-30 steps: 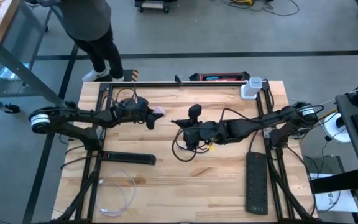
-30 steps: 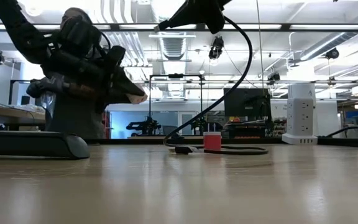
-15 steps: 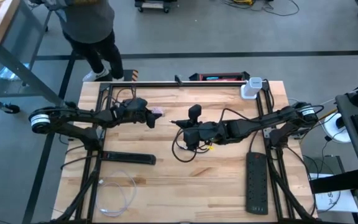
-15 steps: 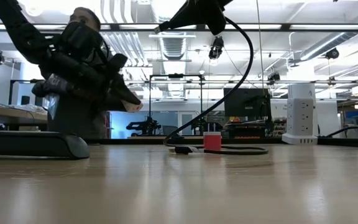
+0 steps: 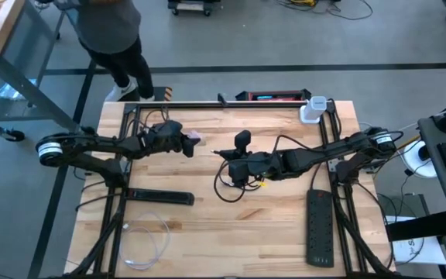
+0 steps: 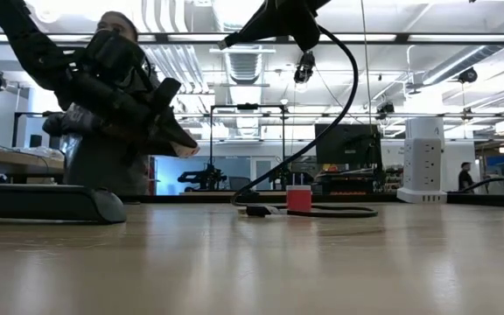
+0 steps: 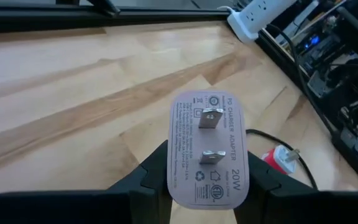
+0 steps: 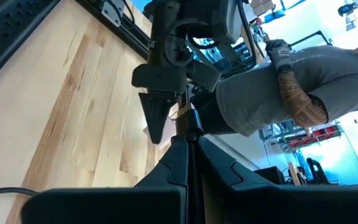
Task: Insert USB
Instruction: Insert the middle black charger cable into the pink charger adapter
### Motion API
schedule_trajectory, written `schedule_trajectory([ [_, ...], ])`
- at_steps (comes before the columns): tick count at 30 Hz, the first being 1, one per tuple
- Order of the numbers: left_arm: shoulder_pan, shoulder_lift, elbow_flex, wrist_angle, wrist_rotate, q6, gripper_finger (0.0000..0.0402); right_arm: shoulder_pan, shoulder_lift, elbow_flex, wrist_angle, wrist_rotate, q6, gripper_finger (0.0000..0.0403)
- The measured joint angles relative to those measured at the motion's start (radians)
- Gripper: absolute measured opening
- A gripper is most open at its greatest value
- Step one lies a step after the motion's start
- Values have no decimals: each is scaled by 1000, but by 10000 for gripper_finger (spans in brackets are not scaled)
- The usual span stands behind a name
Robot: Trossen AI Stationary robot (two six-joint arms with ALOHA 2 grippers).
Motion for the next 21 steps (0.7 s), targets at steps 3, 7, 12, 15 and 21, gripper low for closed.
schedule_trajectory([
  [3,1,3,0,0,26,7,119,0,0,0,0,0,0,0],
  [7,-1,3,0,9,88,71,109,0,0,0,0,0,-1,0],
  [12,0,3,0,8,93,74,98,0,0,0,1,0,-1,0],
  [15,0,3,0,9,94,102,98,0,0,0,1,0,-1,0],
  [21,0,3,0,50,99,146,98,0,0,0,1,0,-1,0],
])
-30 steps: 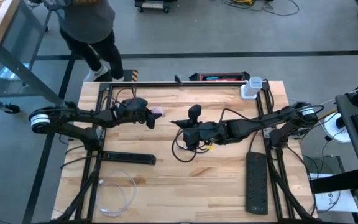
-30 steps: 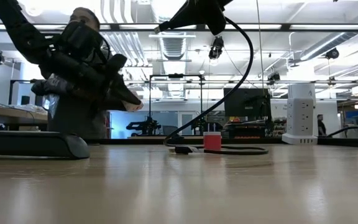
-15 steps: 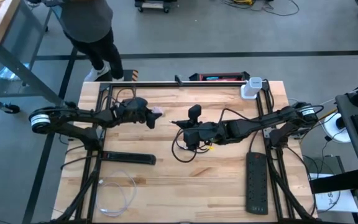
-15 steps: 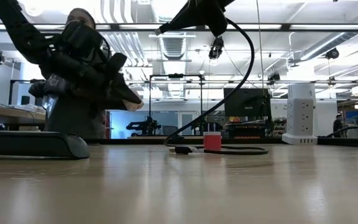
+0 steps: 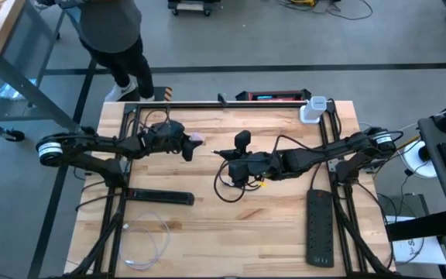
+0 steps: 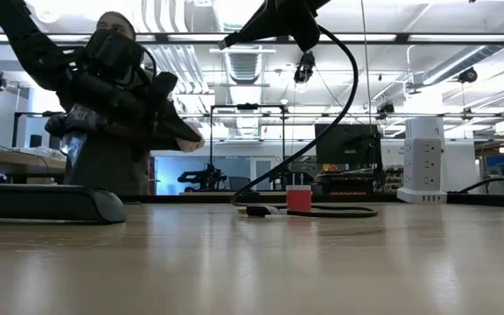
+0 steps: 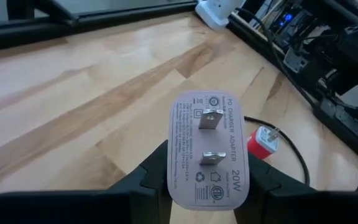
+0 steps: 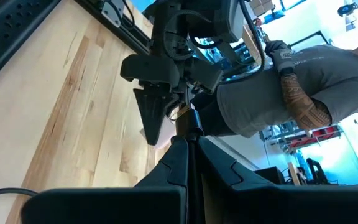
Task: Insert USB
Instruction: Insert the middle black charger cable into the pink charger adapter
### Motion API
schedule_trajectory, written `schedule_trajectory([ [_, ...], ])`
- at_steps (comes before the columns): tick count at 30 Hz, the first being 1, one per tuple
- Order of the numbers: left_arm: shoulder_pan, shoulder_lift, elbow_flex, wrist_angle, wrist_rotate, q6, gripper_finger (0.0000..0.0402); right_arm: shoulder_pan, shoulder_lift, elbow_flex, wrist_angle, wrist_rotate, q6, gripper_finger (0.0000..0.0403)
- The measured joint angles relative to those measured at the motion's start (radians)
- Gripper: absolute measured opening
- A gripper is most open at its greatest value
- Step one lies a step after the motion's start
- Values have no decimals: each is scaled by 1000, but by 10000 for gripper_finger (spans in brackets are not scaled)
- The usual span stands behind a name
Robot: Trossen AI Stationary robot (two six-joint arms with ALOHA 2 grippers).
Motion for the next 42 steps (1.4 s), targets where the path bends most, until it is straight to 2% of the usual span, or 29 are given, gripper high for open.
schedule_trajectory([
  [7,0,-2,0,17,32,-25,98,0,0,0,0,0,0,0],
  [10,0,0,0,16,35,-3,98,0,0,0,0,0,0,0],
  [14,-2,0,0,13,88,44,102,0,0,5,0,0,0,0],
  [21,-3,-1,0,19,53,80,100,0,1,8,-1,0,0,0],
  [26,-4,-16,0,100,68,75,100,6,1,8,-1,0,-8,0],
  [32,-5,-32,0,203,140,28,100,37,1,8,0,-1,-51,0],
  [42,-9,-36,0,539,292,-90,100,69,1,7,59,3,-94,0],
])
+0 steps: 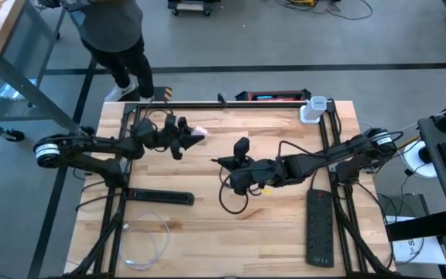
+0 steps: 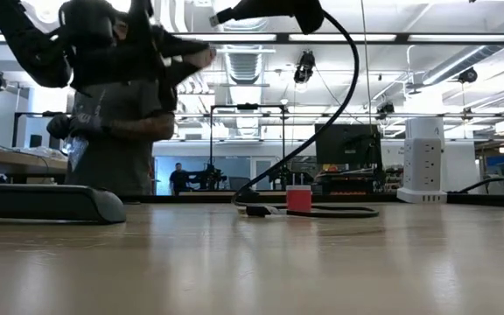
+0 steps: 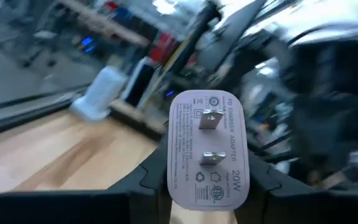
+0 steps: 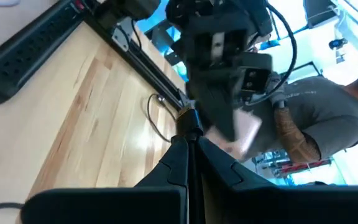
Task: Insert USB
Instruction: Insert the middle black charger cable into the pink charger adapter
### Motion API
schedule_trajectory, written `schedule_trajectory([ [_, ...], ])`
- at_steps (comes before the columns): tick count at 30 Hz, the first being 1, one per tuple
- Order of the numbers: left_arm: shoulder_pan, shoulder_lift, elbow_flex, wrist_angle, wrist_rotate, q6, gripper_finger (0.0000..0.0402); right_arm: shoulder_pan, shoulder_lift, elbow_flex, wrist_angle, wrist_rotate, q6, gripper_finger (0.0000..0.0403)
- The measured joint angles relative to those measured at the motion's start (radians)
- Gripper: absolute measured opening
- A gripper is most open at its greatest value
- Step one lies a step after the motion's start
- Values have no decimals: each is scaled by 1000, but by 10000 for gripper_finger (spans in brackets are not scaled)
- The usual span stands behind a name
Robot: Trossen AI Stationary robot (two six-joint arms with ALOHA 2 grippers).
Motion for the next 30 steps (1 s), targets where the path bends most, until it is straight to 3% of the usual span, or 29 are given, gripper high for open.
schedule_trajectory([
  [5,-22,0,0,92,33,-38,100,16,0,-1,56,114,-35,0],
  [9,-78,0,0,143,-32,-59,100,18,0,-1,89,225,-63,0],
  [18,-212,6,0,165,-234,-128,100,29,76,-6,259,298,-257,0],
  [24,-242,4,0,169,-257,-180,100,44,151,-7,403,391,-443,0],
  [30,-225,-15,-2,168,-227,-172,100,62,152,-8,431,385,-445,0],
])
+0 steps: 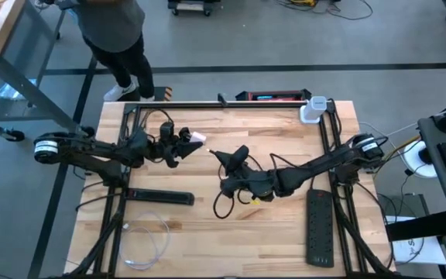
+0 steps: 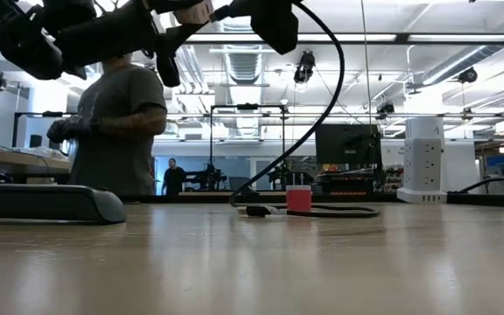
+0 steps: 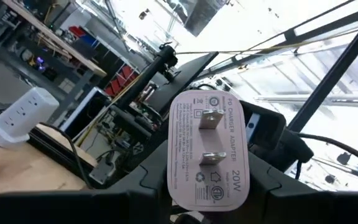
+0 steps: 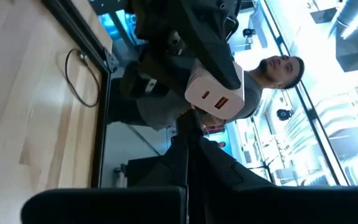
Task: Insert USB
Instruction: Insert the middle black charger cable into the pink charger adapter
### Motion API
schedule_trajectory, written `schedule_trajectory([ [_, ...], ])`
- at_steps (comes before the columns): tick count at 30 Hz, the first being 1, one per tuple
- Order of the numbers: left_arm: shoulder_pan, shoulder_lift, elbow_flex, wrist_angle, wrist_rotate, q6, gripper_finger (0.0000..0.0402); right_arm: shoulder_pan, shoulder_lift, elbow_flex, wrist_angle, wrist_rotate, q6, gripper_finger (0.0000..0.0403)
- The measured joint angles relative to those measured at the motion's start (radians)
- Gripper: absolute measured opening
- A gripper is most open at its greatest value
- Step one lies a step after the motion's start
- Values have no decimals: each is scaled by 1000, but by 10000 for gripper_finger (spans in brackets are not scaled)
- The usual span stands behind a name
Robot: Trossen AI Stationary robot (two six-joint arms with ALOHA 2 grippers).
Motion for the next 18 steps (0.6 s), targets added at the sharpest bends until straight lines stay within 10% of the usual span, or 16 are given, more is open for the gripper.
schedule_trajectory([
  [18,56,-126,-7,-4,223,133,100,54,-143,-183,412,-388,205,0],
])
